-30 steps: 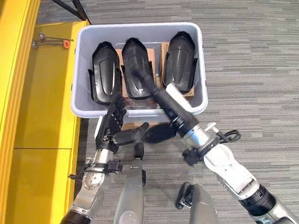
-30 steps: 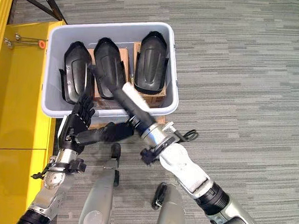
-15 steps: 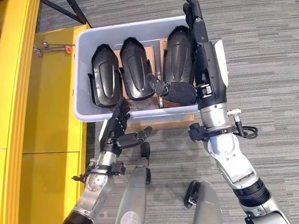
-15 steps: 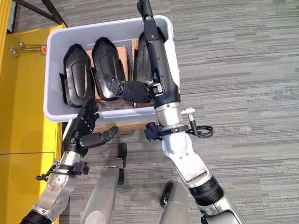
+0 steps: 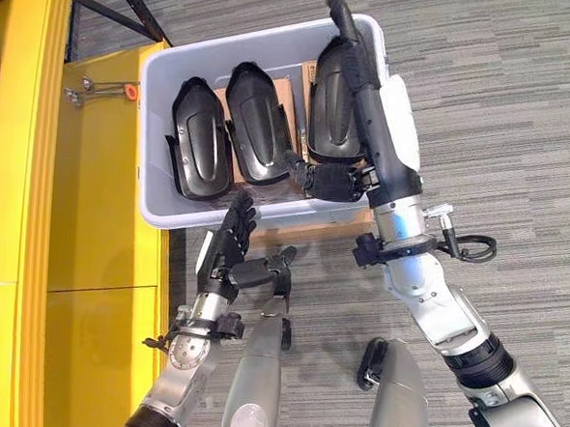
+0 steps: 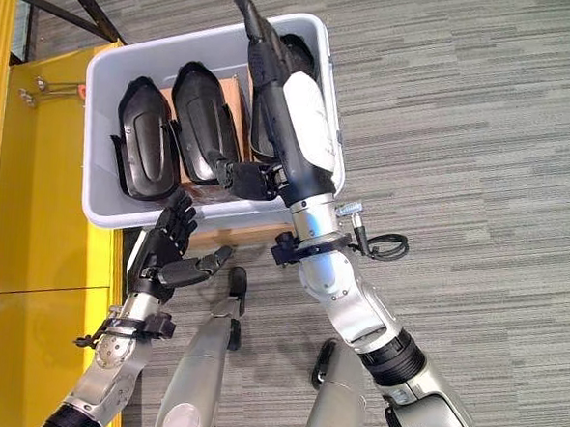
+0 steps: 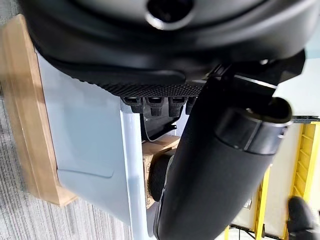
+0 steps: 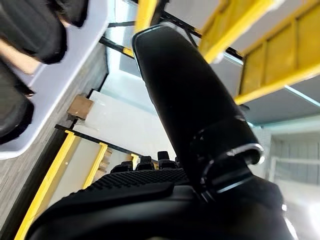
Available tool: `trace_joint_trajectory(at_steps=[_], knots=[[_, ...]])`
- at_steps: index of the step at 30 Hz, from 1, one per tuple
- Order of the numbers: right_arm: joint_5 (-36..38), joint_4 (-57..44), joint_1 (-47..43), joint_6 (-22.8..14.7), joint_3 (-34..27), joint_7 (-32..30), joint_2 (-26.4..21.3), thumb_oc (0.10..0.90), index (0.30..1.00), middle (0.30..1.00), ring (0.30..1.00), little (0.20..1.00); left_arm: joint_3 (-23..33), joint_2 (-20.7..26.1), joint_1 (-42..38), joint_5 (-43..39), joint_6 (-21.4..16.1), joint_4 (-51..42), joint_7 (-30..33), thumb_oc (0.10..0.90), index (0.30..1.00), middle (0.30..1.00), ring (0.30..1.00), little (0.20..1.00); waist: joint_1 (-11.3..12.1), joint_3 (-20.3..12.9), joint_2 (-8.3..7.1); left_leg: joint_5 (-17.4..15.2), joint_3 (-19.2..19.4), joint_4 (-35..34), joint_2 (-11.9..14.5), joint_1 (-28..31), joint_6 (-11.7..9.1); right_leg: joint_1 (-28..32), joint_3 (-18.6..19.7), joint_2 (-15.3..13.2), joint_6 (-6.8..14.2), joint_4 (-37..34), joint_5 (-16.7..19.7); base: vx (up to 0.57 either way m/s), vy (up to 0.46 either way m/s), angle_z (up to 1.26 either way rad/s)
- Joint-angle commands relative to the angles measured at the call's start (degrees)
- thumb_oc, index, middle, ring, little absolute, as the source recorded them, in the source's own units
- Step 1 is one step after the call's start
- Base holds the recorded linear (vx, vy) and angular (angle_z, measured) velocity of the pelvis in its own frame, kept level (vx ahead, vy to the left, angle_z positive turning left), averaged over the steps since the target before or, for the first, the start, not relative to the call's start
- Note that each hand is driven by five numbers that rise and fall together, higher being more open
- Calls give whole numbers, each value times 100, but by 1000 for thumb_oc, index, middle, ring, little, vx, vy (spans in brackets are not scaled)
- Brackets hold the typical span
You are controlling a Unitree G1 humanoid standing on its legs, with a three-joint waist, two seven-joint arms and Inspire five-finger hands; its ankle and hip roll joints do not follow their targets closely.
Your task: Move parts from the plastic box to the shelf.
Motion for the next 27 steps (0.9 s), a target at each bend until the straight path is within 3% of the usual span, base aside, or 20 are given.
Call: trace_joint_trajectory(at_steps=[1,9,17,21,27], knots=[[-472,-196,-1181,-356,-62,-72,75,900,1000,1000,1000,1000,-9,-21,-210,-141,-741,-745,-37,900,1000,1000,1000,1000,93,-84,218,-547,-22,20,-336,30,124,163,-341,277,-420,-151,302,-12,9,3],[-1312,255,-1581,145,73,-76,-100,900,1000,1000,1000,1000,-61,54,-212,-252,-775,-957,-123,900,1000,1000,1000,1000,295,-84,272,-509,-61,22,-406,-305,156,-121,-479,289,-421,-81,308,-14,17,8],[-1995,994,-1726,620,210,-585,-187,900,1000,1000,1000,1000,-85,136,-123,-370,-815,-1137,-209,900,1000,1000,1000,1000,432,-84,217,-614,-93,67,-538,-590,165,-303,-531,244,-347,-49,215,29,-6,12],[-2064,1307,-1733,827,200,-749,-193,900,1000,1000,1000,1000,-45,165,-134,-386,-830,-1196,-259,900,1000,1000,1000,1000,479,-84,226,-605,-100,92,-558,-759,185,-420,-578,236,-336,-61,256,2,-10,6],[-1891,1671,-1726,1081,94,-1507,-207,900,1000,1000,1000,1000,13,181,-159,-418,-805,-1240,-184,900,1000,1000,1000,1000,481,-84,232,-587,-74,55,-521,-881,180,-541,-570,276,-333,-131,313,1,2,-1]])
